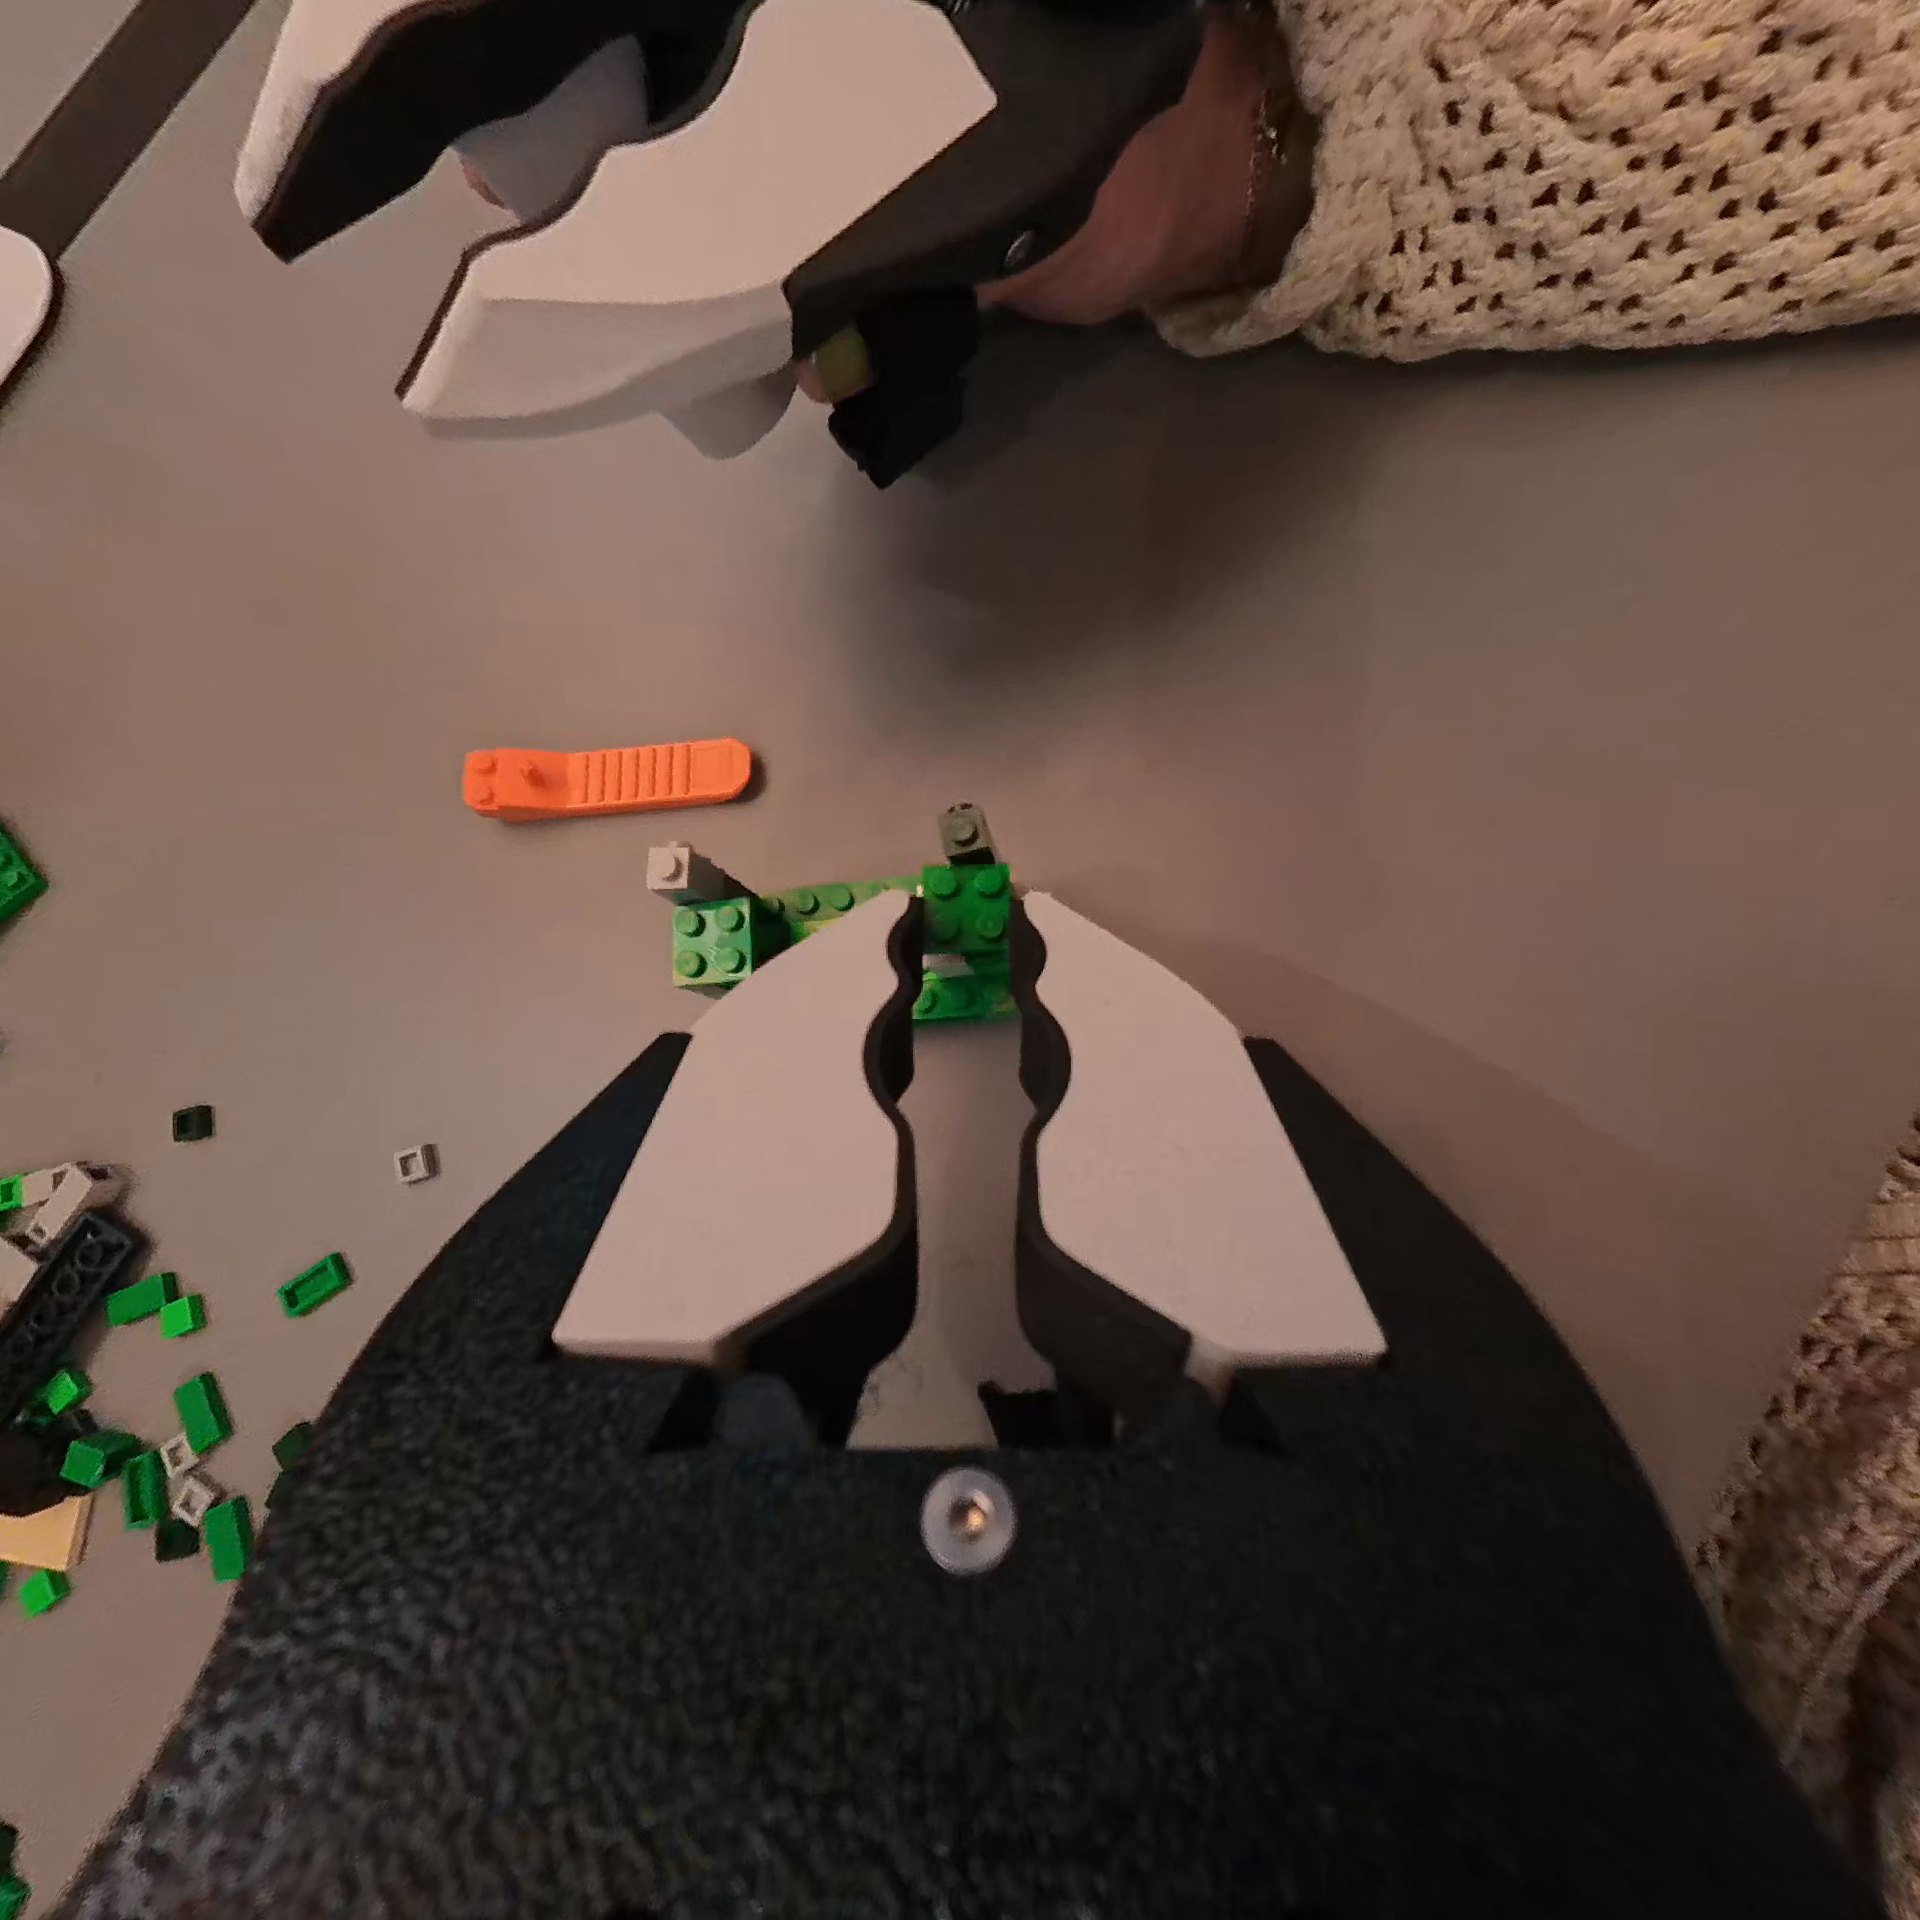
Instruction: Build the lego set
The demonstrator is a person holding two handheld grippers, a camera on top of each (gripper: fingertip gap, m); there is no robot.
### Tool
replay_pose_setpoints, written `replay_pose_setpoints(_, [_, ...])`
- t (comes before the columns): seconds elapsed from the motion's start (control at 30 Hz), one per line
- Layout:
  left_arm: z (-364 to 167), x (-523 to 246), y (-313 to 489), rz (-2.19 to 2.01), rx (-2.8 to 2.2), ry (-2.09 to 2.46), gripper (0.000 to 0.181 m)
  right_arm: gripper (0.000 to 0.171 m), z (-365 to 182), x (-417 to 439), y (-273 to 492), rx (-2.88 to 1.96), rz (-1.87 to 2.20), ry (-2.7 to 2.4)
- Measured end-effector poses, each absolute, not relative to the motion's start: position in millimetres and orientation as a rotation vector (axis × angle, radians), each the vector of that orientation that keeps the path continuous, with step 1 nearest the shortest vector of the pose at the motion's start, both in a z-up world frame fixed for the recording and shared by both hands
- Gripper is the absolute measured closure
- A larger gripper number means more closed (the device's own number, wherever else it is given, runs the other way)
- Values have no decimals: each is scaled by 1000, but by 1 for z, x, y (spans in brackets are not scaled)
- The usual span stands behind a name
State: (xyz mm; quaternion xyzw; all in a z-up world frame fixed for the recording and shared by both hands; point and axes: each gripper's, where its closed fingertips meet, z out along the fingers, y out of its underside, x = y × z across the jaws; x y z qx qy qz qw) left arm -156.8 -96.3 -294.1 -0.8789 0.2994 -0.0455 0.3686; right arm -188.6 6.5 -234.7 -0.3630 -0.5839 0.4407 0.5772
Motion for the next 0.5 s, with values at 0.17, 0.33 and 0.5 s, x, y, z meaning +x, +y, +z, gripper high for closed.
replay_pose_setpoints(0.17, [-296,-157,-96,-140,-2274,752,166,146,-236,-189,6,-845,1025,-1375])
replay_pose_setpoints(0.33, [-296,-157,-96,-164,-2278,734,166,146,-237,-189,4,-837,1016,-1387])
replay_pose_setpoints(0.5, [-303,-156,-99,-167,-2306,747,145,146,-236,-189,4,-833,1013,-1387])
